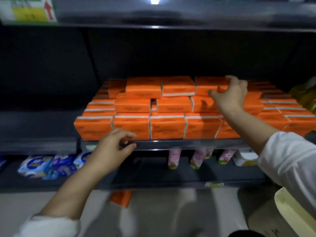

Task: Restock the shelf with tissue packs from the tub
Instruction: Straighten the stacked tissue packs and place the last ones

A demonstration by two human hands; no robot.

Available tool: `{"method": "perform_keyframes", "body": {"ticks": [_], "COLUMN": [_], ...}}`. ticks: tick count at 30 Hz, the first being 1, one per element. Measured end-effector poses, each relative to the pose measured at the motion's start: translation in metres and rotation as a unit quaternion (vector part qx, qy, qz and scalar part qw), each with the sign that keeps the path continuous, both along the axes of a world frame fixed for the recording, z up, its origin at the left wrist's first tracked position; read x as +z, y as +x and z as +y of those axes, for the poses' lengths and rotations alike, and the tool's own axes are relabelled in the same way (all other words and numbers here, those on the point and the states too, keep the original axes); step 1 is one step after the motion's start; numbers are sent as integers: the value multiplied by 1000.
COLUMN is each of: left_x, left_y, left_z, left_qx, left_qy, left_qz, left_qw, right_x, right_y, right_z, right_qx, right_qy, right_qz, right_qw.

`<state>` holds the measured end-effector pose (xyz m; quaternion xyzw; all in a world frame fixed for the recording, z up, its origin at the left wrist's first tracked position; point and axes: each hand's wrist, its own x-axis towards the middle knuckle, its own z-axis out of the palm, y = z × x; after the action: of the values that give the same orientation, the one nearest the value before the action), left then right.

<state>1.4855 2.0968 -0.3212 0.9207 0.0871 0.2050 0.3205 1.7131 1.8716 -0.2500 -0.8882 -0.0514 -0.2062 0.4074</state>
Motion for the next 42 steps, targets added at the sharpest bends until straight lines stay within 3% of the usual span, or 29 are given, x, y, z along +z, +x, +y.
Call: {"method": "perform_keyframes", "body": {"ticks": [4,9,13,18,23,27,35,42], "left_x": [-1,-9,-28,-59,-98,-120,-230,-302], "left_y": [-25,-66,-97,-124,-151,-169,-231,-234], "left_z": [22,54,74,97,139,175,188,190], "left_qx": [46,80,86,76,68,85,100,143], "left_qy": [24,30,69,58,36,38,-30,-70], "left_qz": [47,114,205,272,398,447,482,475], "left_qw": [998,990,972,957,914,889,870,865], "right_x": [-12,-72,-118,-161,-197,-223,-301,-380], "right_y": [-68,-155,-201,-213,-203,-206,-235,-237], "right_z": [29,78,108,130,150,173,213,206], "right_qx": [108,341,438,454,471,479,493,440], "right_qy": [-35,-97,-140,-162,-232,-247,-313,-334], "right_qz": [-44,63,152,185,227,258,288,401], "right_qw": [993,933,875,856,820,802,759,731]}}
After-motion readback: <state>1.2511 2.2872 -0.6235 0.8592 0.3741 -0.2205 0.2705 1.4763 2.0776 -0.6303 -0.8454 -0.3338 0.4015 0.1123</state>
